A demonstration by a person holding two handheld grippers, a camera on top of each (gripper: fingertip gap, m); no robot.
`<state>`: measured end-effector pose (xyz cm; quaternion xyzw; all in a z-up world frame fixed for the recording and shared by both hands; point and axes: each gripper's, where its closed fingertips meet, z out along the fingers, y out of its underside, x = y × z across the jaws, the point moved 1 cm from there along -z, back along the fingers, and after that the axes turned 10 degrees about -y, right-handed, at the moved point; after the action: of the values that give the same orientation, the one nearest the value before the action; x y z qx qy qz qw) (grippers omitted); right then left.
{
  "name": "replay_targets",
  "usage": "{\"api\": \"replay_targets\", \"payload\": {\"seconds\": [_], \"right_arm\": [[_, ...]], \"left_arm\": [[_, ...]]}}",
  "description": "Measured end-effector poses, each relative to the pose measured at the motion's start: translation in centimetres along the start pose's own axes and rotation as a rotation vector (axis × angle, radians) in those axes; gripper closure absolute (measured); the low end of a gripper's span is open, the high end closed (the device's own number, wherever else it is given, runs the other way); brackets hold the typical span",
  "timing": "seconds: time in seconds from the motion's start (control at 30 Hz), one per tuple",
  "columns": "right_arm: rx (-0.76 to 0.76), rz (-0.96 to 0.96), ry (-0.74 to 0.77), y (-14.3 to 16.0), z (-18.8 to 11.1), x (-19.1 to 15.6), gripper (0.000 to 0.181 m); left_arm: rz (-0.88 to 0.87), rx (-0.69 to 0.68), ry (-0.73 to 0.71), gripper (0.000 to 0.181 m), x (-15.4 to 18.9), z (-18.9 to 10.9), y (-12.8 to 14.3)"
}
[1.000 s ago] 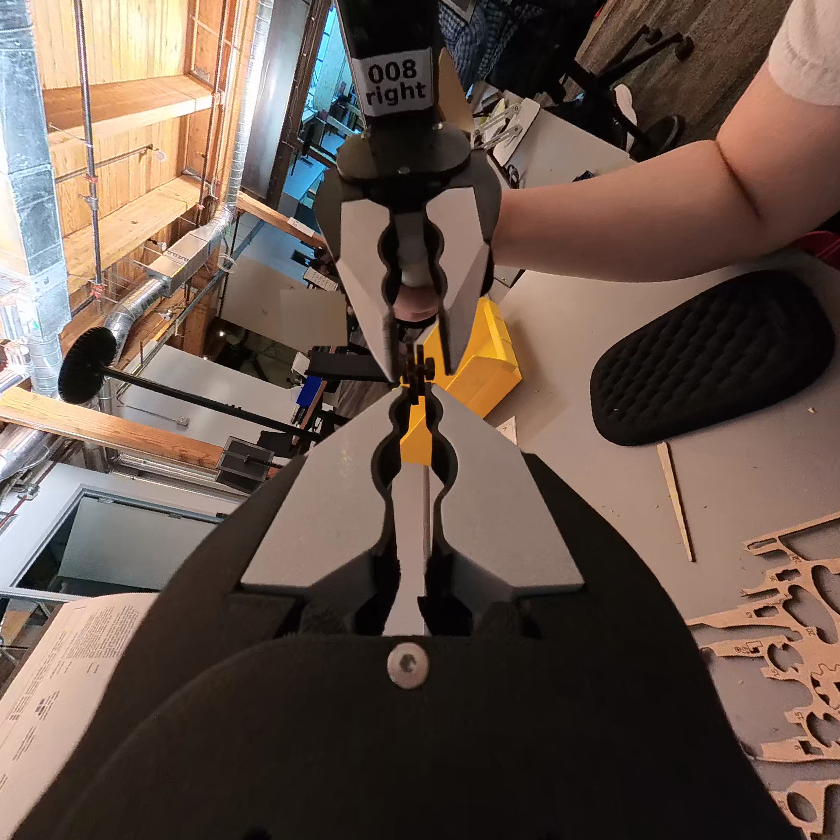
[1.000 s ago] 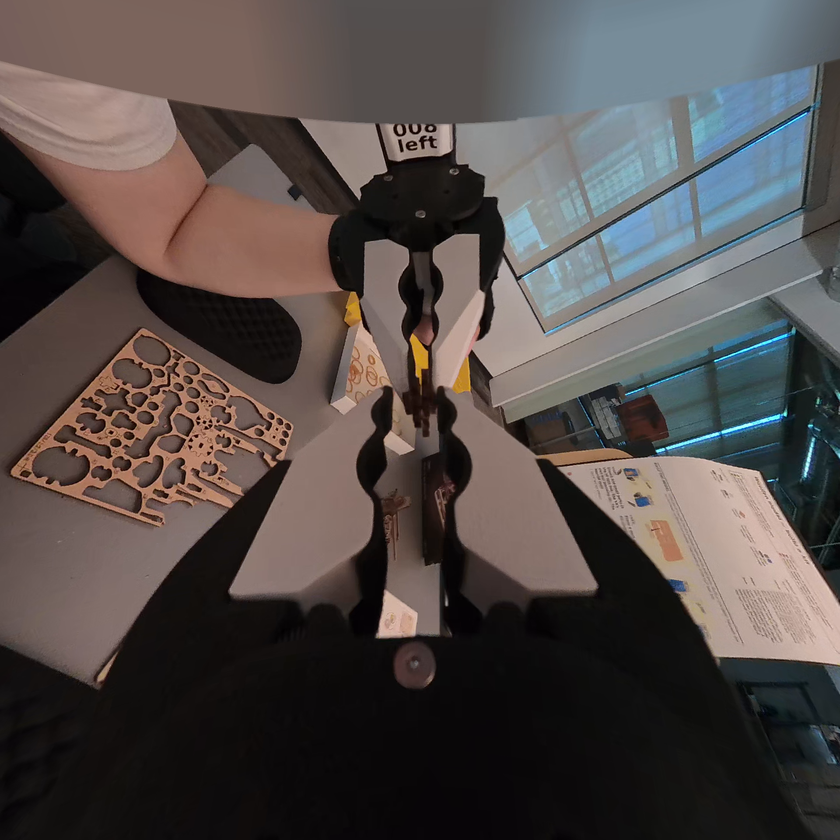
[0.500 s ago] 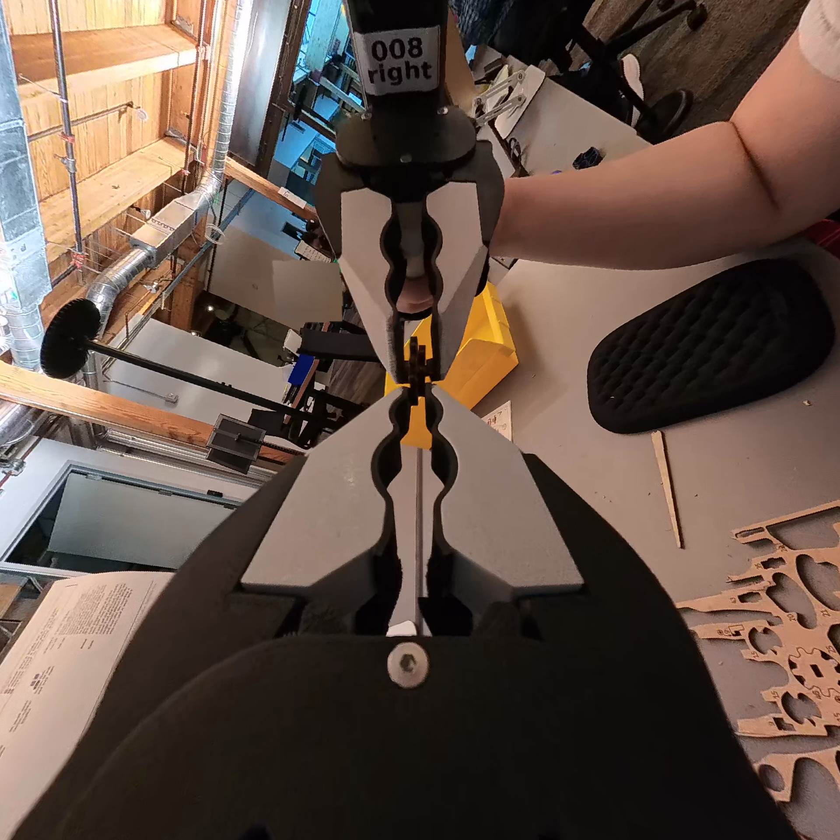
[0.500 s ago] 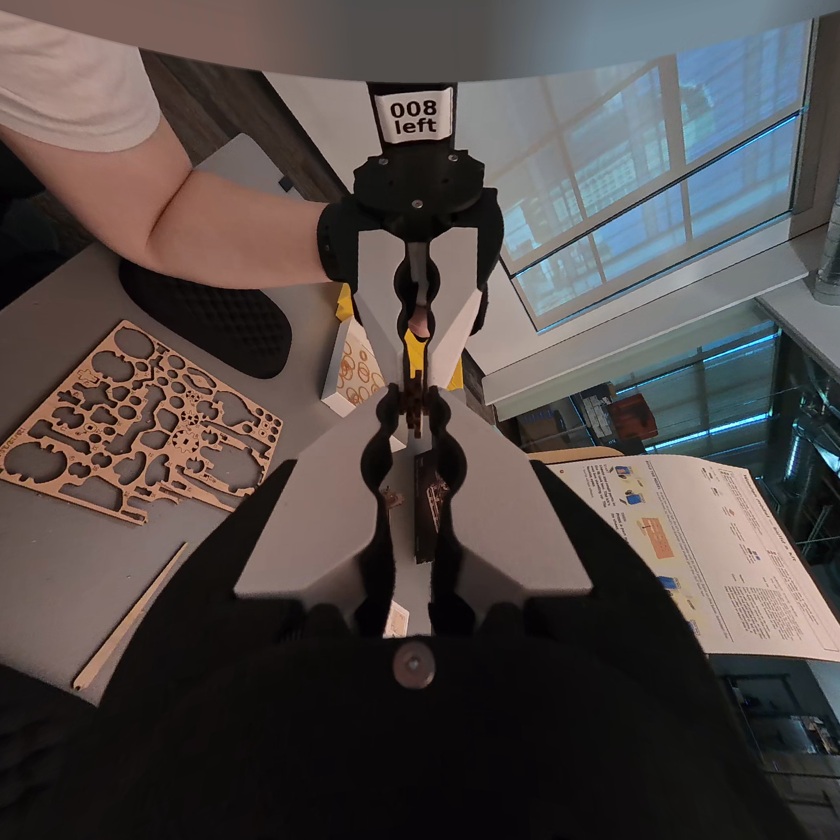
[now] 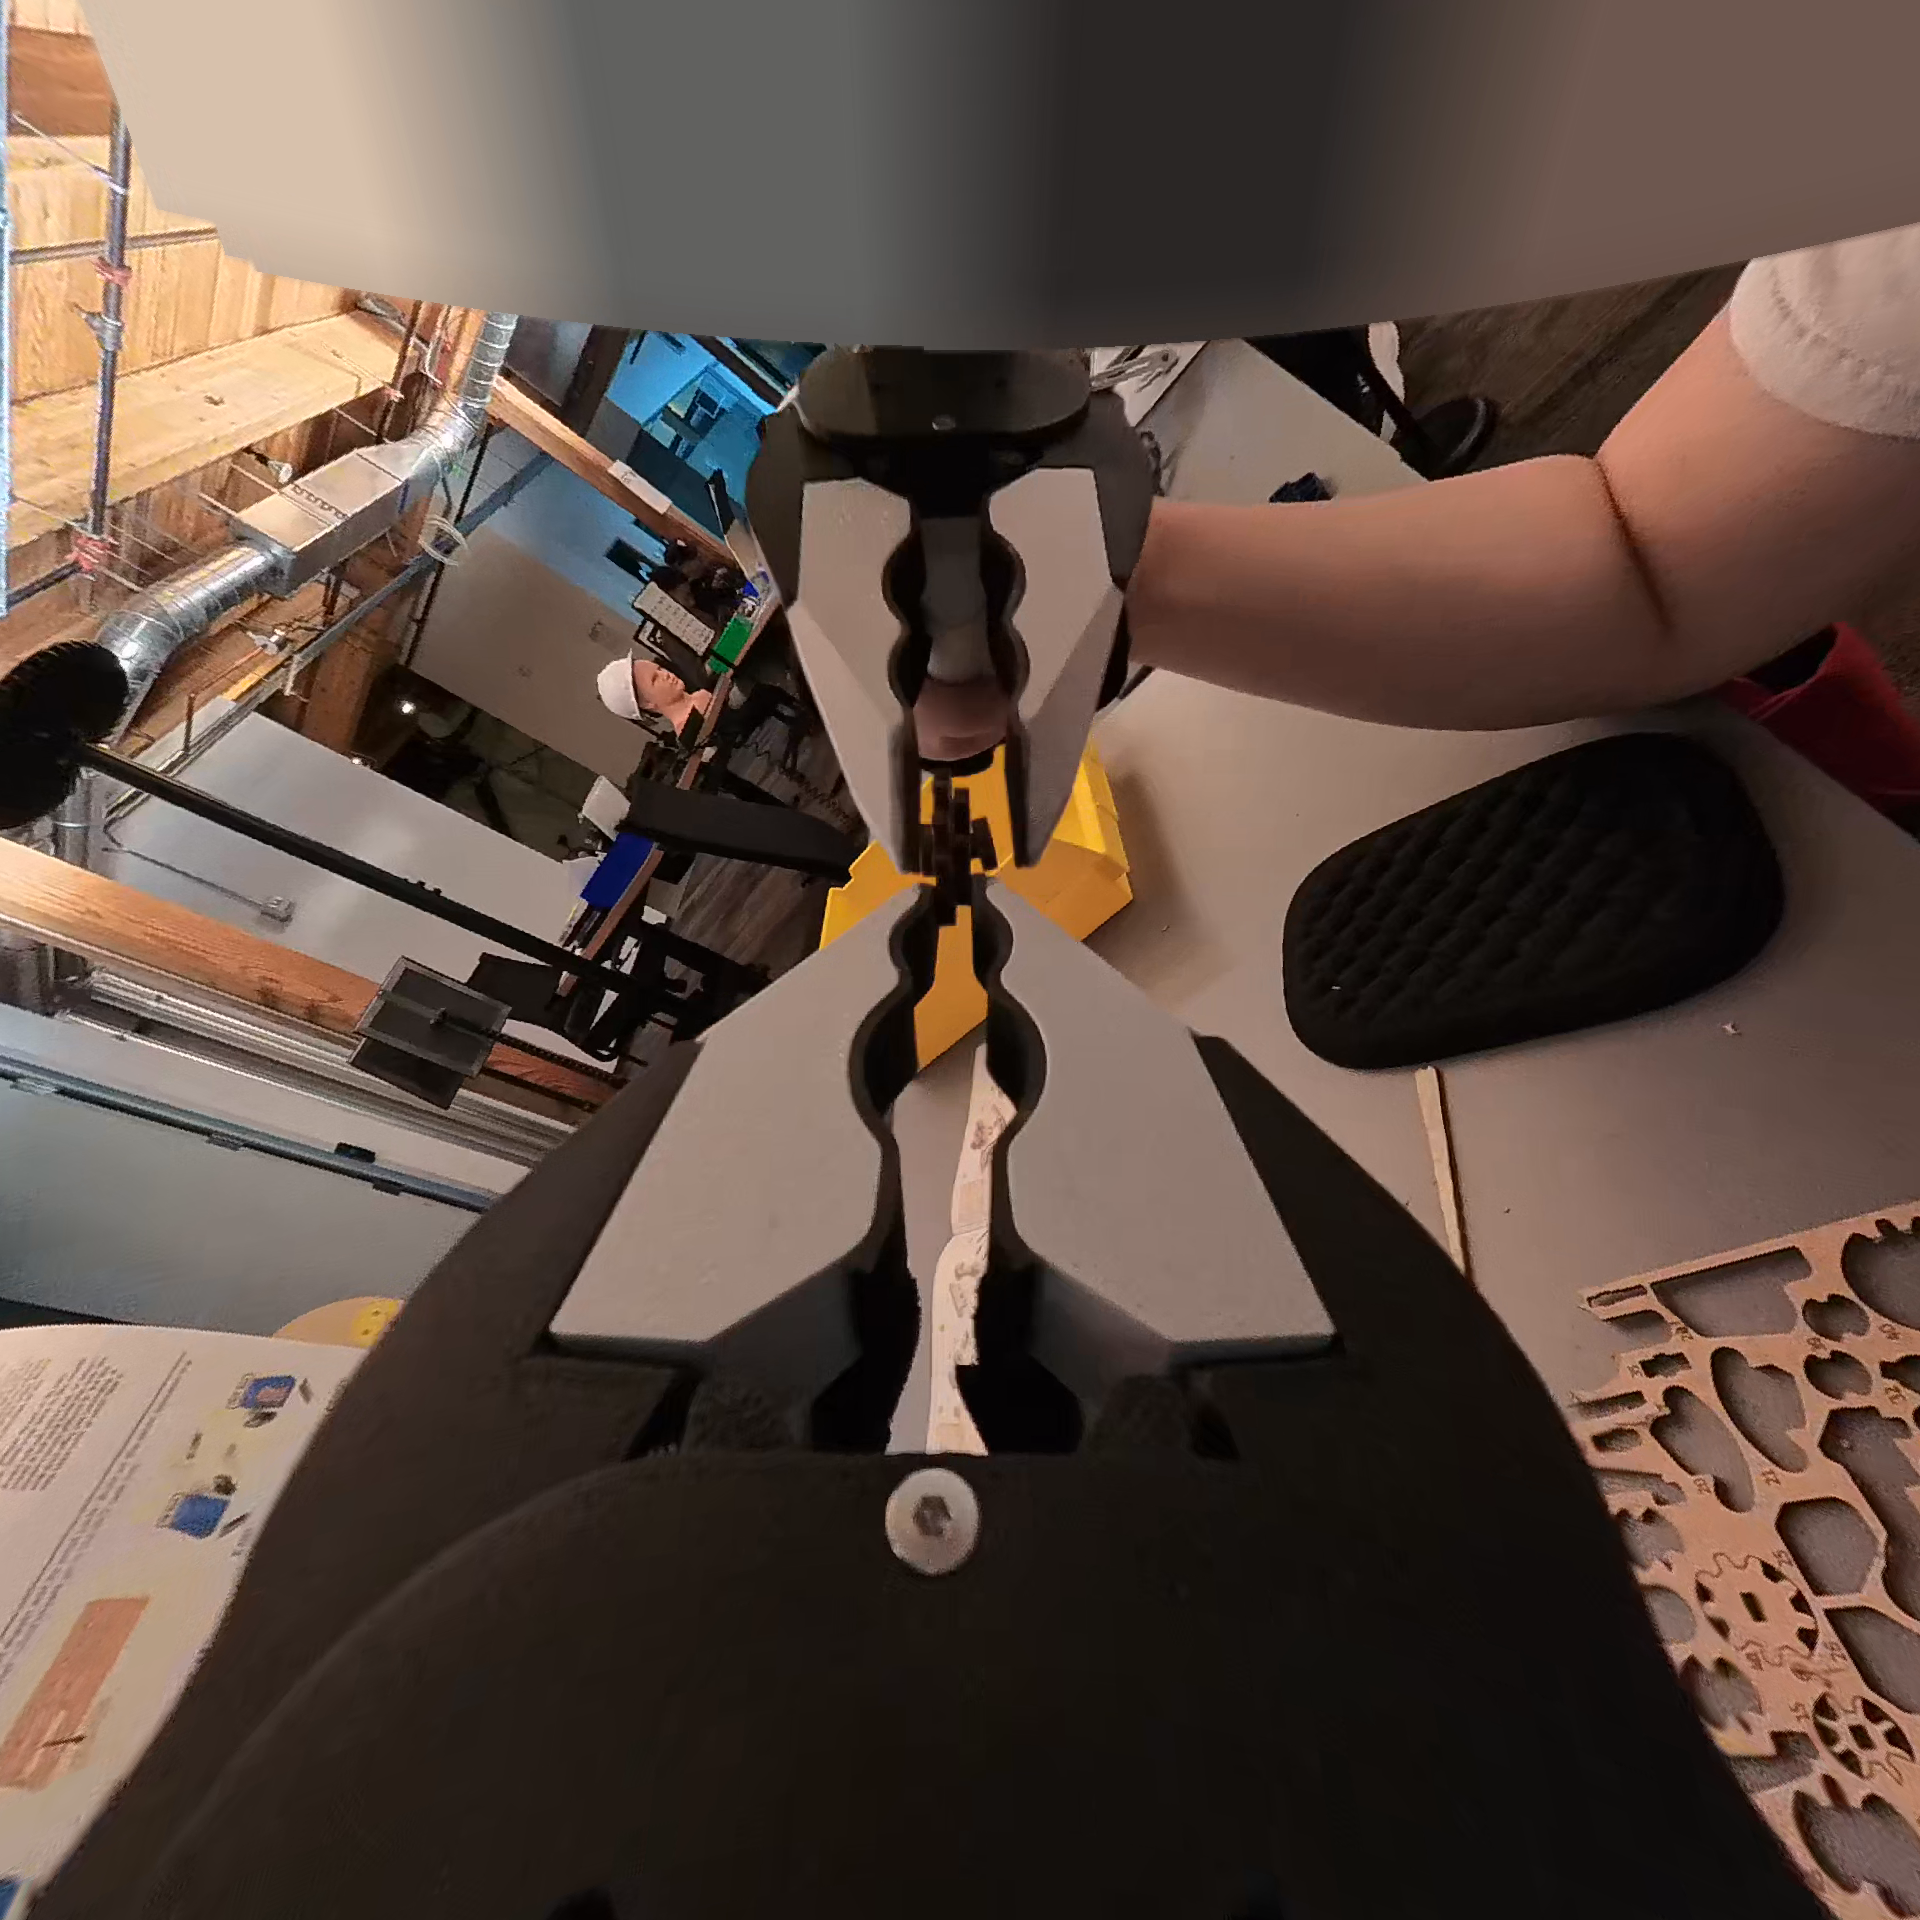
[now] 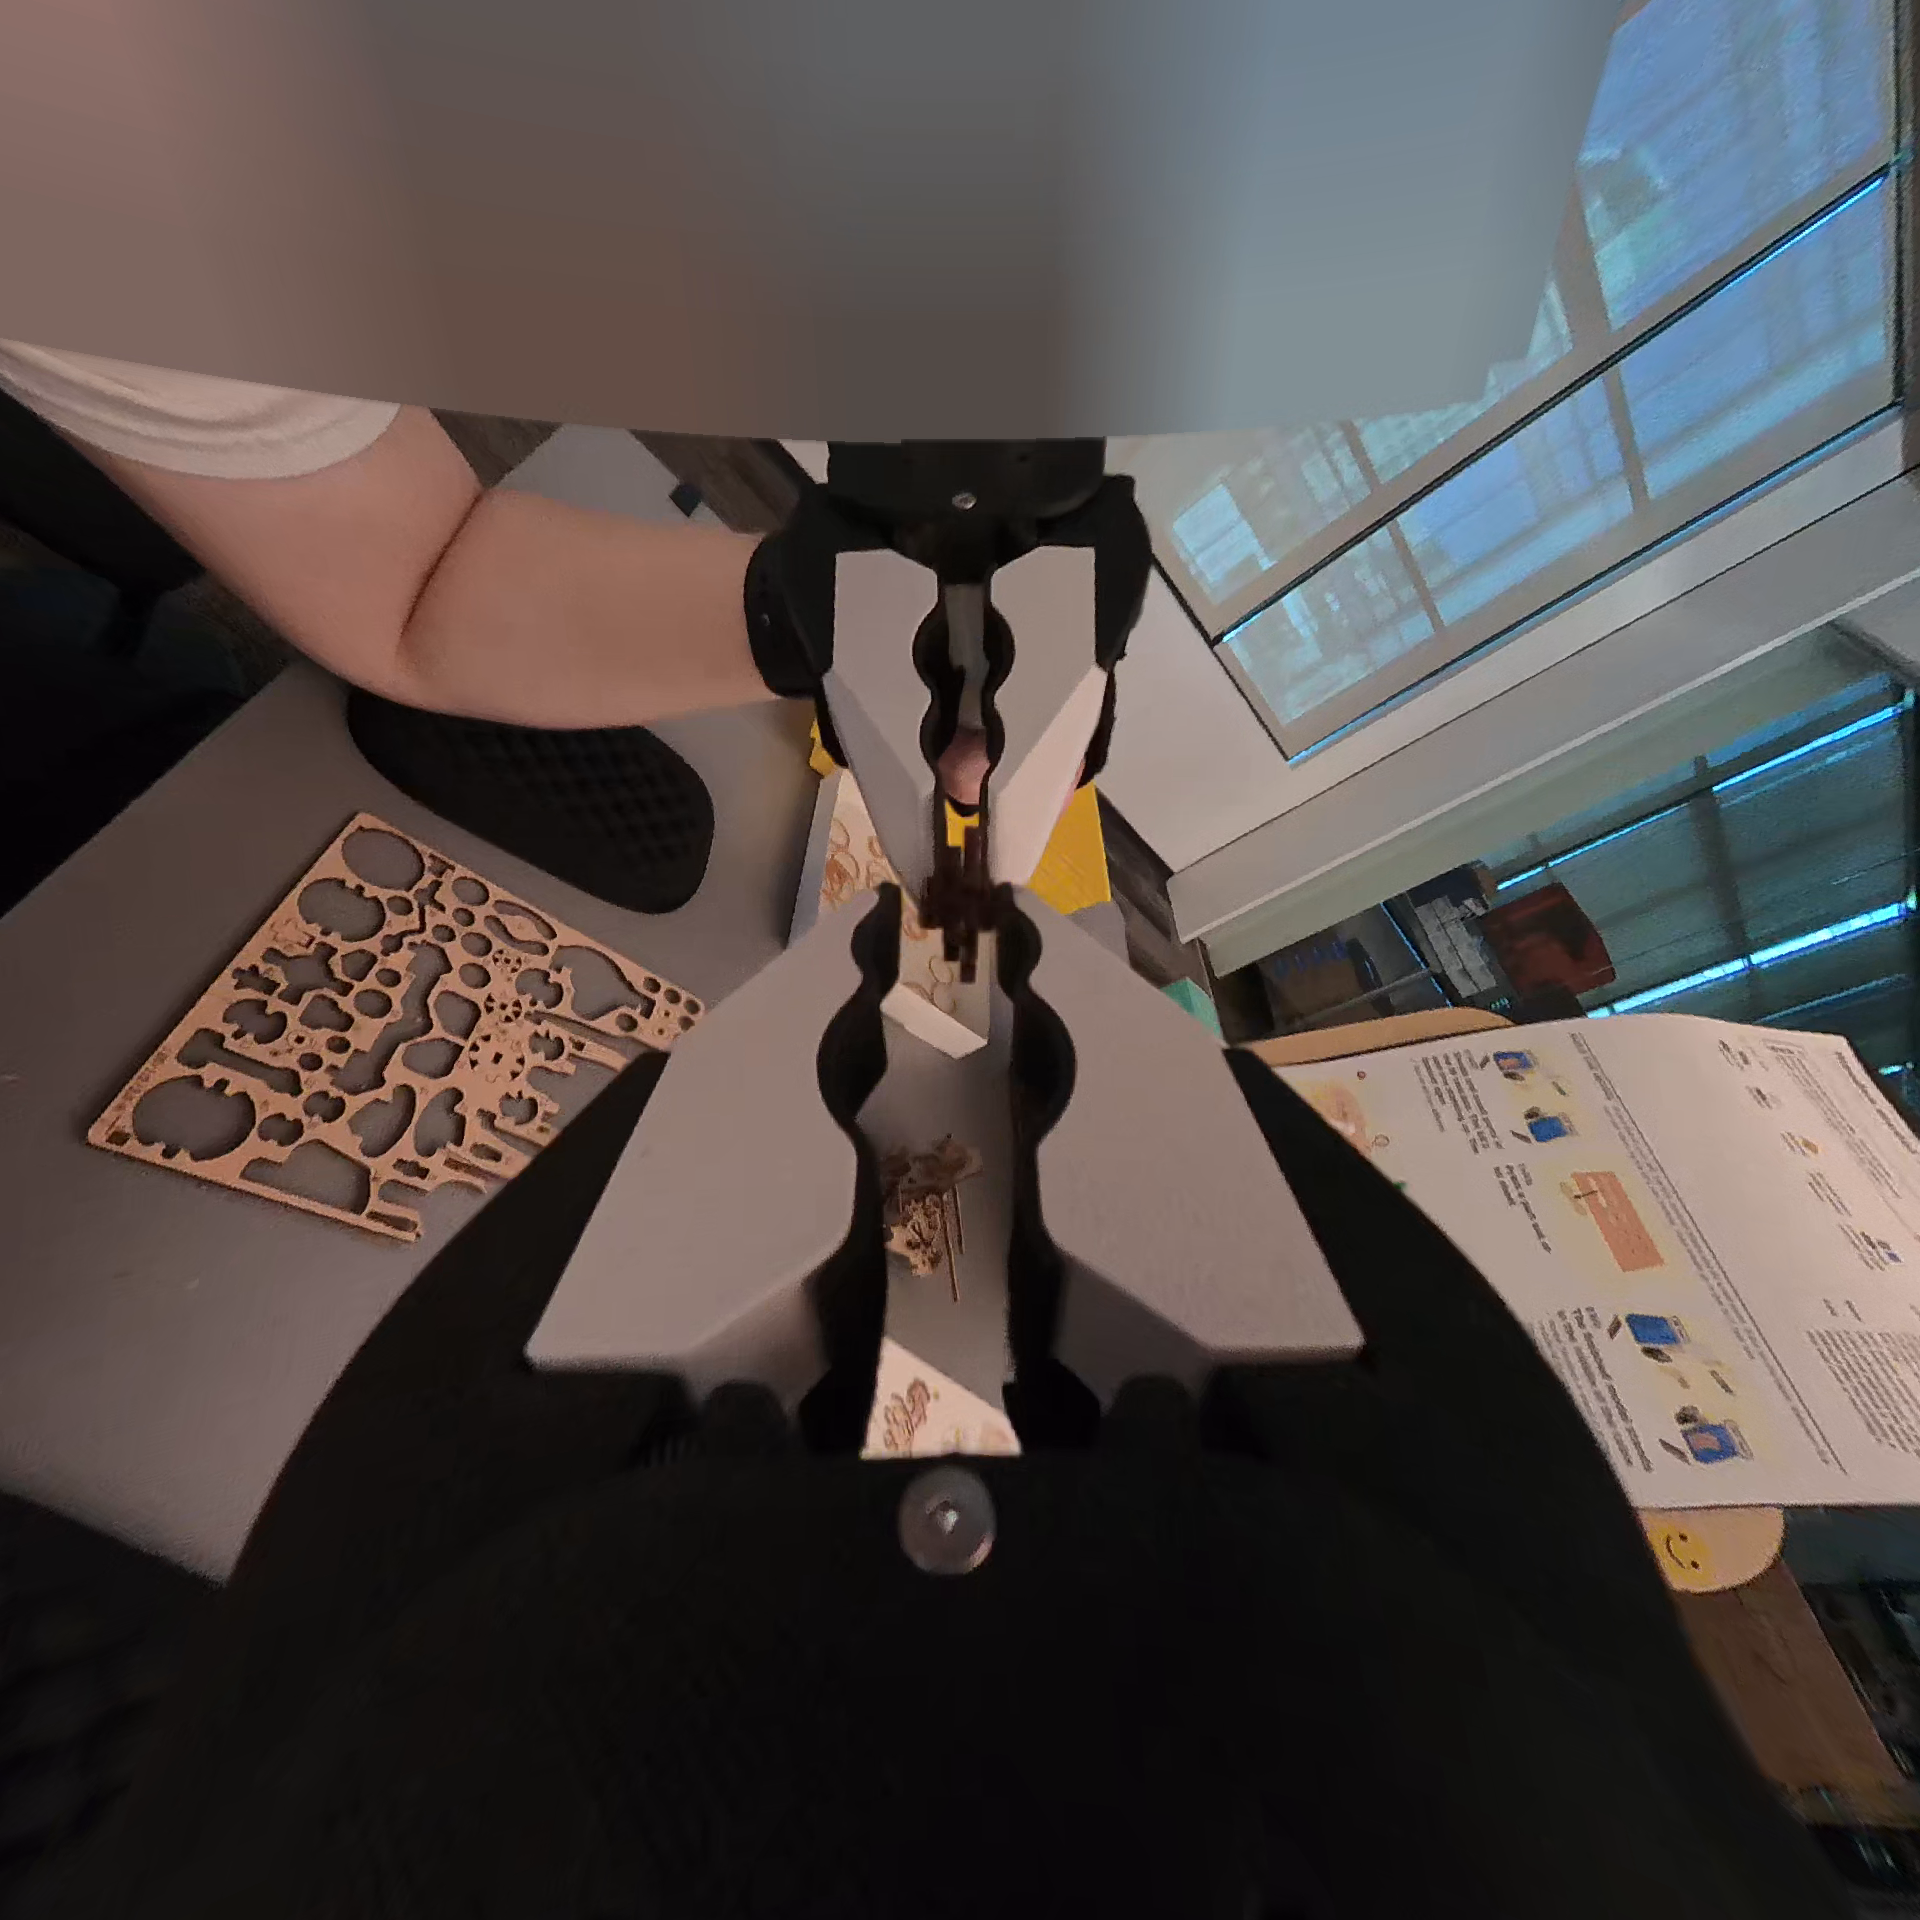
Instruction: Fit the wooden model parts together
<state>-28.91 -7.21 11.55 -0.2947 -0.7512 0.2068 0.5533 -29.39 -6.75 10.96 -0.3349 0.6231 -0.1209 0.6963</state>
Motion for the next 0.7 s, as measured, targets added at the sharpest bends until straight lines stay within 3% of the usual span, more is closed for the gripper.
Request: {"api": "replay_targets", "payload": {"seconds": [0.5, 0.6, 0.7], "right_arm": [[-0.007, 0.048, -0.014, 0.60, -0.31, 0.14, 0.168], [0.005, 0.066, -0.001, 0.69, -0.49, 0.50, 0.168], [0.009, 0.056, 0.002, 0.69, -0.50, 0.53, 0.168]], "left_arm": [[-0.074, 0.006, 0.029, 0.177, 0.06, 0.18, 0.35], [-0.097, 0.026, 0.016, 0.159, -0.24, 0.00, 0.04], [-0.098, 0.023, 0.005, 0.157, -0.35, 0.09, -0.01]]}}
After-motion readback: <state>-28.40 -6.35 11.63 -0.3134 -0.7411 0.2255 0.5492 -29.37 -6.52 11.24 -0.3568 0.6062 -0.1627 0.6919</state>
